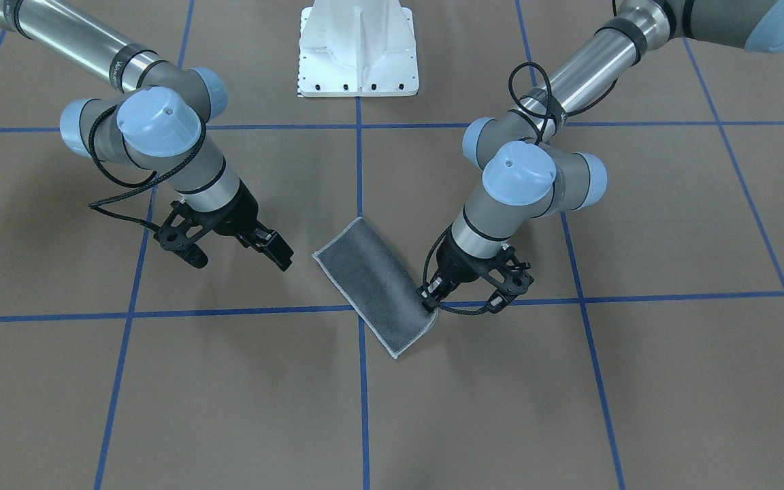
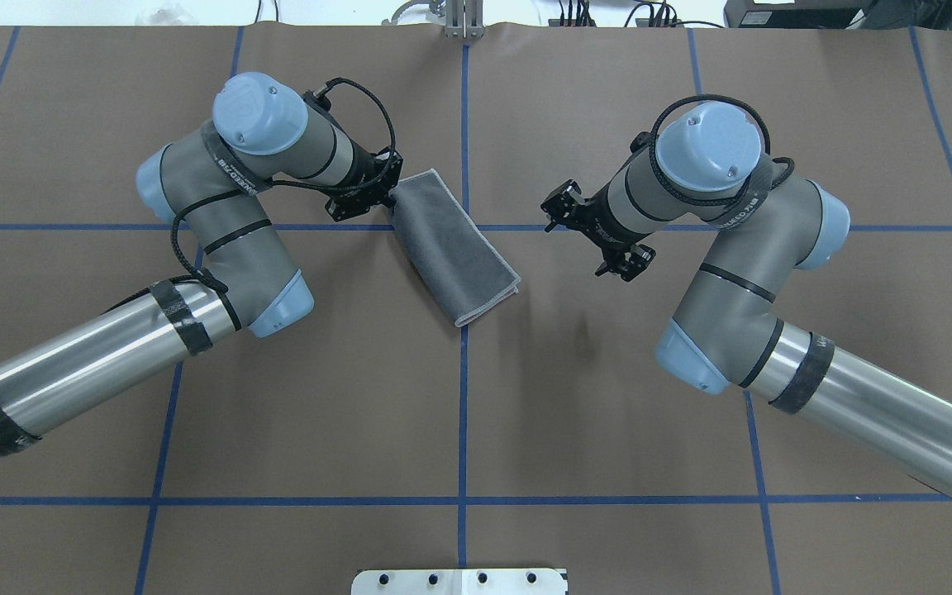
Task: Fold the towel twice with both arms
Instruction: 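Drag the towel with the left gripper, turning it lengthwise toward the robot, then lower the left gripper onto the towel's nearer end while the right gripper rises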
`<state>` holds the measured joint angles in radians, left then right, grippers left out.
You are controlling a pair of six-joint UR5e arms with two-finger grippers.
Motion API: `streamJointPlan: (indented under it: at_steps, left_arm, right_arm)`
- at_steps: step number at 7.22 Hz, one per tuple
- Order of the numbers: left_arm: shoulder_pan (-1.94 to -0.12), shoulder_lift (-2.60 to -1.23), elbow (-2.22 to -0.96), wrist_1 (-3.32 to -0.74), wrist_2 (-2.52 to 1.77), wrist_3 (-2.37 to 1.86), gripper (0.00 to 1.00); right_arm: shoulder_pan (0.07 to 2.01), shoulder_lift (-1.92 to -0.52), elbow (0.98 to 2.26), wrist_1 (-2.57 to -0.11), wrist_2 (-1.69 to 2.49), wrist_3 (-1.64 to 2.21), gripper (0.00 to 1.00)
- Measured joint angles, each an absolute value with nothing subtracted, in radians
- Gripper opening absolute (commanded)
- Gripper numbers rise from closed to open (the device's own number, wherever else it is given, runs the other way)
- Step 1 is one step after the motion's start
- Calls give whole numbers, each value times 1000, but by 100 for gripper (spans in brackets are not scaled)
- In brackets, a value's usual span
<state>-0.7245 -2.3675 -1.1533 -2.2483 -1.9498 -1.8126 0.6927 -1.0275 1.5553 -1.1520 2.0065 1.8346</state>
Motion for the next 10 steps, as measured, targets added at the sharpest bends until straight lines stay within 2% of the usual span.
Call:
streamJointPlan:
  at_steps: [1,2,4,5,9,10]
  left_arm:
    - [-727,-2399,-1105,-2268,-1947,-1794,82]
    - [-731,-2422,-1064,-2293,-1942,-1771,93]
    - [-748,-2430,-1056,-2304,-1947,-1711,89]
    - [-753,-2413,-1092,-2294,-1965,-1708,87]
    - [-696,-2280,-1317,-2250,-1987,-1935,52]
    - [-662,-2256,-1369,-2235,-1981,-2005,51]
  right_arm:
    - [693,-1028,1558,-1152,2006,1835,100]
    - [693,-1029,1560,-1152,2006,1835,100]
    - [693,-1030,1561,-1152,2006,1835,100]
    - [693,-1030,1561,-1152,2006,1835,100]
    - [735,-1034,1562,-1152,2043,1826,100]
    - [763,-1041,1563,-1152,2073,1808,100]
